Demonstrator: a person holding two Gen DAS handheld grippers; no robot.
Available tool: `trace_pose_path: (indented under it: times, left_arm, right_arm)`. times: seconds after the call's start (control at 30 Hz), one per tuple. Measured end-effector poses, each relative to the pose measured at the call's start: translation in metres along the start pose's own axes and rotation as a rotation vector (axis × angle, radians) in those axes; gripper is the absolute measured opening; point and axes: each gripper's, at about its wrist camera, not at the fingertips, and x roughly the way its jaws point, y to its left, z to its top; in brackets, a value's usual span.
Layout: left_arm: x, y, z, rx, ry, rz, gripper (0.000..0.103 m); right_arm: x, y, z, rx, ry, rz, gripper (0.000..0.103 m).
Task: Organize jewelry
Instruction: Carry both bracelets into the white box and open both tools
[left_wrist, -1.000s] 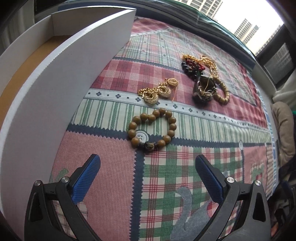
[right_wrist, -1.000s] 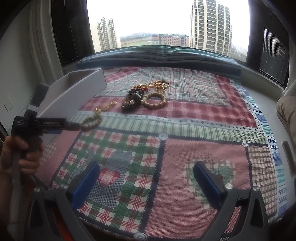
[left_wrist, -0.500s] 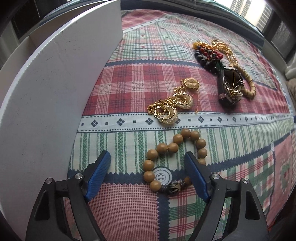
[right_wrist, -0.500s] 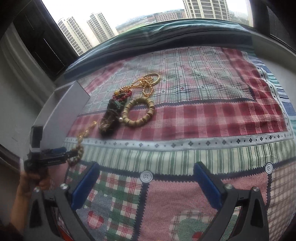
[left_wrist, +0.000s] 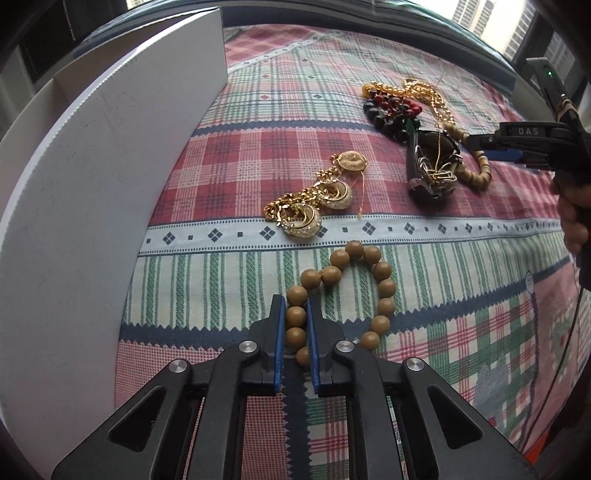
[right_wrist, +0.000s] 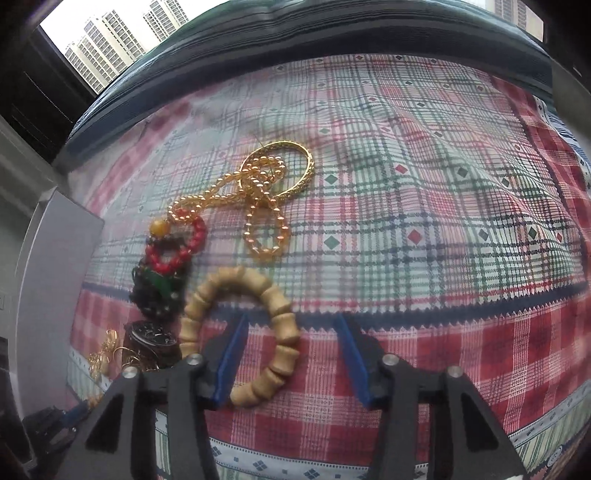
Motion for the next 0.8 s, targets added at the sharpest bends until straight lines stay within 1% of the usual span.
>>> trace_pose_path:
  times: [0.03, 0.07, 0.1, 0.13, 0.2, 0.23, 0.4, 0.47, 0.57, 0.63, 0.7, 0.8]
  left_arm:
    - [0.000, 0.001, 0.000, -0.010, 0.003, -0.008, 0.009]
    - [-0.001, 0.002, 0.001, -0.023, 0.006, -0.016, 0.009]
    - [-0.001, 0.005, 0.001, -0.039, 0.010, -0.031, 0.009]
    - [-0.003, 0.007, 0.000, -0.056, 0.015, -0.049, 0.009]
    - [-0.010, 0.010, -0.003, -0.084, 0.013, -0.081, 0.009]
    - [-0.014, 0.009, -0.004, -0.090, 0.007, -0.093, 0.009]
    - [-0.057, 0.003, -0.013, -0.110, -0.054, -0.156, 0.009]
    - [-0.079, 0.002, -0.016, -0.118, -0.087, -0.180, 0.009]
    - [-0.112, 0.004, -0.022, -0.134, -0.137, -0.195, 0.009]
    - [-0.133, 0.009, -0.026, -0.148, -0.167, -0.193, 0.009]
    - [-0.154, 0.016, -0.031, -0.159, -0.200, -0.173, 0.009]
    - [-0.192, 0.040, -0.043, -0.195, -0.248, -0.128, 0.009]
  right_arm:
    - [0.001, 0.005, 0.000, -0.020, 0.006, -0.017, 0.043]
    - [0.004, 0.011, -0.001, -0.048, 0.022, -0.041, 0.036]
    - [0.006, 0.015, -0.002, -0.071, 0.040, -0.063, 0.032]
    - [0.006, 0.018, -0.004, -0.096, 0.037, -0.095, 0.015]
    - [0.002, 0.020, -0.007, -0.124, 0.043, -0.111, 0.015]
    - [-0.003, 0.020, -0.010, -0.130, 0.032, -0.113, 0.015]
    - [-0.061, 0.027, -0.028, -0.216, -0.060, -0.132, 0.015]
    - [-0.087, 0.034, -0.032, -0.269, -0.094, -0.139, 0.015]
    - [-0.119, 0.052, -0.038, -0.333, -0.139, -0.132, 0.015]
    - [-0.141, 0.065, -0.047, -0.368, -0.168, -0.113, 0.015]
    - [-0.158, 0.083, -0.052, -0.402, -0.194, -0.082, 0.015]
    - [-0.181, 0.125, -0.061, -0.465, -0.236, -0.018, 0.015]
